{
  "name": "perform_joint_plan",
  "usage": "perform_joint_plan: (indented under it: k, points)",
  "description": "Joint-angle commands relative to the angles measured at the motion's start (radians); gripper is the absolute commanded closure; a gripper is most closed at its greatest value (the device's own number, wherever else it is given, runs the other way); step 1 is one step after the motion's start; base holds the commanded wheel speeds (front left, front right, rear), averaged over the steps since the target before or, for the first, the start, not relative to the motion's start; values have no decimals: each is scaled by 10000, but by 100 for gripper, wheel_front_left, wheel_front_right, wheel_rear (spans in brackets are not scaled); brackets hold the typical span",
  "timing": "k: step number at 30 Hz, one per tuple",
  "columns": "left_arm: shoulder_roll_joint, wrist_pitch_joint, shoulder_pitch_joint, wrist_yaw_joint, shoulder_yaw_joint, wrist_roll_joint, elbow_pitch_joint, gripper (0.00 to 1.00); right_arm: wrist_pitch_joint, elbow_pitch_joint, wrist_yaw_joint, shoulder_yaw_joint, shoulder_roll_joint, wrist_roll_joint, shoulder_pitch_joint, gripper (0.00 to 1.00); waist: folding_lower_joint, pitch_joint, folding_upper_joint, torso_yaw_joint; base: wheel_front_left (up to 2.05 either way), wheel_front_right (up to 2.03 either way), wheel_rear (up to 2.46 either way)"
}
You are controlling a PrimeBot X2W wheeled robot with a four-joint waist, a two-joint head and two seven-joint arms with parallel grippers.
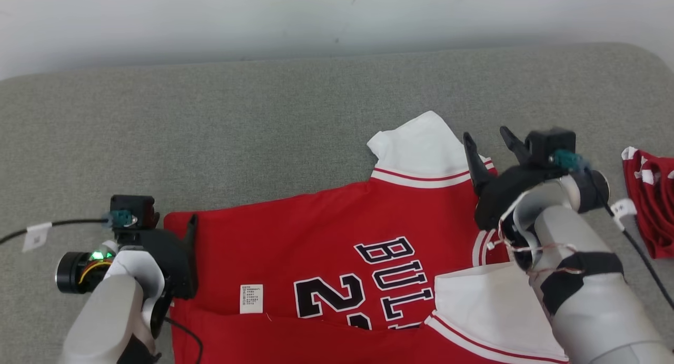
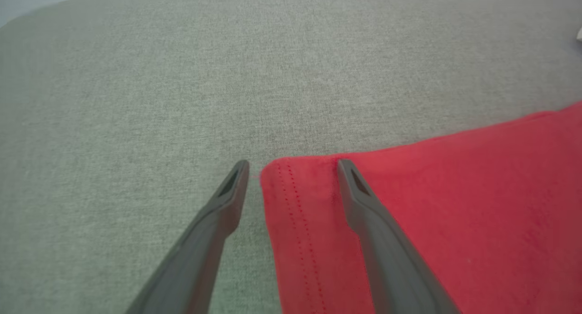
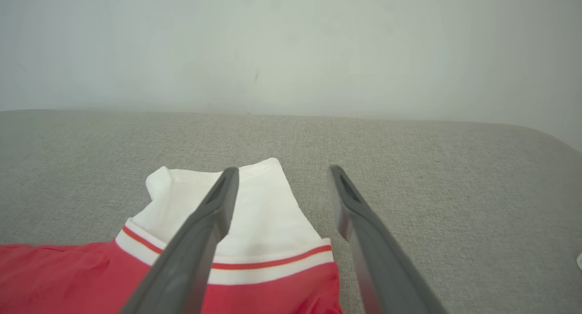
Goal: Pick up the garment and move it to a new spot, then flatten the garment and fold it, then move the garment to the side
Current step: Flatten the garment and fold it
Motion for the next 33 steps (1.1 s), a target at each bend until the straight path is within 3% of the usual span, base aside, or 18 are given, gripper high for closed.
perform_joint_plan:
  k: [1, 7, 8, 9, 10, 11, 21, 33]
  points:
    - [157, 416, -182, 17, -319, -468, -124, 0, 361, 193, -32, 195, -54, 109, -424, 0, -2, 130, -2, 11, 0, 0, 0]
    - [716, 1429, -450, 17, -1266, -1467, -616, 2, 1000, 632, -32, 766, -271, 194, -1321, 0, -2, 417, -2, 31, 0, 0, 0]
    - [792, 1620, -475, 16, -1445, -1742, -724, 25, 1045, 682, -32, 869, -292, 202, -1491, 0, -2, 482, -2, 36, 0, 0, 0]
    - [884, 1743, -506, 16, -1587, -1891, -847, 64, 1058, 750, -32, 958, -311, 200, -1643, 0, -2, 535, -2, 45, 0, 0, 0]
    - [988, 1893, -519, 16, -1770, -2079, -972, 91, 1087, 826, -32, 1015, -323, 243, -1771, 0, -2, 596, -2, 54, 0, 0, 0]
    - [1060, 2018, -503, 16, -1898, -2320, -1062, 100, 1155, 936, -32, 1073, -334, 247, -1883, 0, -2, 640, -2, 63, 0, 0, 0]
    - [1376, 2057, -668, 16, -2856, -3320, -2019, 100, 1751, 2173, -32, 1324, -487, 349, -3000, 0, -2, 1211, -2, 584, 0, 0, 0]
    - [1039, 1466, -1379, 17, -3803, -3603, -2622, 100, 2773, 3413, -32, 1294, -962, 269, -4120, 0, -2, 2092, -2, 1651, 0, 0, 0]
